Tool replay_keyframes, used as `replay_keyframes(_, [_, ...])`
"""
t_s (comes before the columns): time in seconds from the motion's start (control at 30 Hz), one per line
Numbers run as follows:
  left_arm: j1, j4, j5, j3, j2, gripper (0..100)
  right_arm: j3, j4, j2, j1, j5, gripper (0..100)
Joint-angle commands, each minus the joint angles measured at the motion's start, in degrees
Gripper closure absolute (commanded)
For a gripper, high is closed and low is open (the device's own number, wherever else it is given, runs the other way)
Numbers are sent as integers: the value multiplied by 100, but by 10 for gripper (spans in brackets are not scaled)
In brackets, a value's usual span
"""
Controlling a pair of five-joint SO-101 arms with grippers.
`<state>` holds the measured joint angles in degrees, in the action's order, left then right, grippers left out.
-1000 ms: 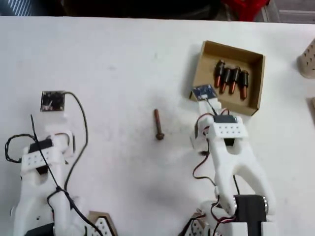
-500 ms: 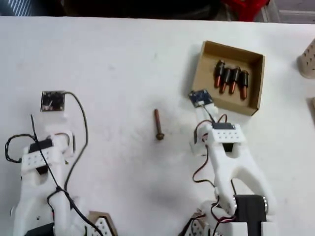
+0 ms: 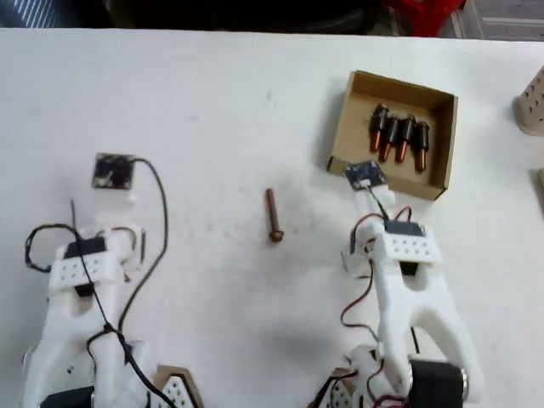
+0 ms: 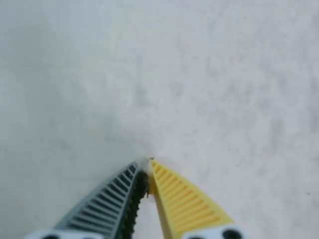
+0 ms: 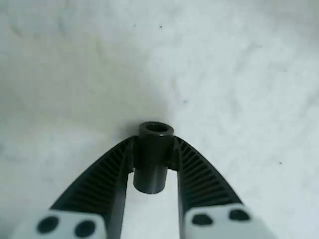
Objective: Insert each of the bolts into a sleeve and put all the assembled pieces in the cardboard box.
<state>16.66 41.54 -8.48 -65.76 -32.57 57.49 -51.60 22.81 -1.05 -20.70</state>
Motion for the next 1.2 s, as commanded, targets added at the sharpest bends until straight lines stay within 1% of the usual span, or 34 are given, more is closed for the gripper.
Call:
replay_keyframes(0.0, [-752,299,176,527,-198,977,246,-215,875,-602,-62,981])
replay_keyframes(0.13, [-1815,545,220,642,-198,977,396,-251,1068,-1218,-79,981])
replay_keyframes(0.2, [-2378,554,220,703,-163,977,396,-242,1033,-1393,-88,981])
replay_keyframes(0.3, [-3178,448,229,835,-145,977,369,-215,919,-1525,-88,981])
replay_keyframes(0.4, [-3662,105,246,1081,66,977,334,-207,822,-1596,-290,981])
replay_keyframes(0.53, [-3925,105,738,1793,1077,977,334,-171,743,-1675,-360,981])
replay_keyframes(0.67, [-4242,105,756,2259,1991,977,334,-119,743,-1684,-360,981])
replay_keyframes(0.87, [-4919,79,809,2620,2492,977,334,-119,743,-1754,-369,981])
replay_keyframes(0.97, [-4936,79,1002,2954,3046,977,334,-22,743,-1877,-369,981])
replay_keyframes(1.07, [-4945,105,1046,3323,3626,977,352,-13,743,-1903,-369,981])
replay_keyframes(1.17, [-4980,105,1073,3604,3855,977,352,-13,743,-1903,-369,981])
